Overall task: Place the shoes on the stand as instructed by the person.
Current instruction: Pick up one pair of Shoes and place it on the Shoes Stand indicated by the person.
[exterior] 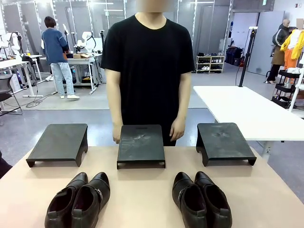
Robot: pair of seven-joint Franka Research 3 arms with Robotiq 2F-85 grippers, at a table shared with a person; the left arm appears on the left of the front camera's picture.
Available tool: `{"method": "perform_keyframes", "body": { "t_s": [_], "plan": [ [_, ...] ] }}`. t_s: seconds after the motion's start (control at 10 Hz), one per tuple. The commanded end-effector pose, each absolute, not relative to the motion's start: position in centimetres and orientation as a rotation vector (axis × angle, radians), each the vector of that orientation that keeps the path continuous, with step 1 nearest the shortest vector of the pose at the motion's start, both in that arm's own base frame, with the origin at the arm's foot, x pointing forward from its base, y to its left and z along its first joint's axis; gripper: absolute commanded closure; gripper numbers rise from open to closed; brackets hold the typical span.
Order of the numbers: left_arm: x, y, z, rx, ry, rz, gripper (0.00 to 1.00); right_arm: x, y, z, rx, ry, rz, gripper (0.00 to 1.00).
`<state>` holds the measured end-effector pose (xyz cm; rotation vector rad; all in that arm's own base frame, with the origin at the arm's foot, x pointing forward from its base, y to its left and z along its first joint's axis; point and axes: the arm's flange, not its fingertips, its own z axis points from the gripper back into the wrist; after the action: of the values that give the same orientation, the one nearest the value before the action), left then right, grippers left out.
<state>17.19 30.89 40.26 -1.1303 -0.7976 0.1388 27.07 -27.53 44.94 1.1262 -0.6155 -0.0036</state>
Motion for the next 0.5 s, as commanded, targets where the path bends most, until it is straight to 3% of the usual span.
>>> {"method": "perform_keyframes", "body": {
  "t_s": [0.0,0.4],
  "plan": [
    [17.31,31.18,40.44,-1.137,-0.823,0.117,0.00,27.13,-27.37,44.91,1.134,-0.638,0.014,0.00],
    [17.31,31.18,40.44,-1.137,-0.823,0.117,0.00,27.13,-27.37,44.91,1.134,-0.638,0.014,0.00]
  ]
}}
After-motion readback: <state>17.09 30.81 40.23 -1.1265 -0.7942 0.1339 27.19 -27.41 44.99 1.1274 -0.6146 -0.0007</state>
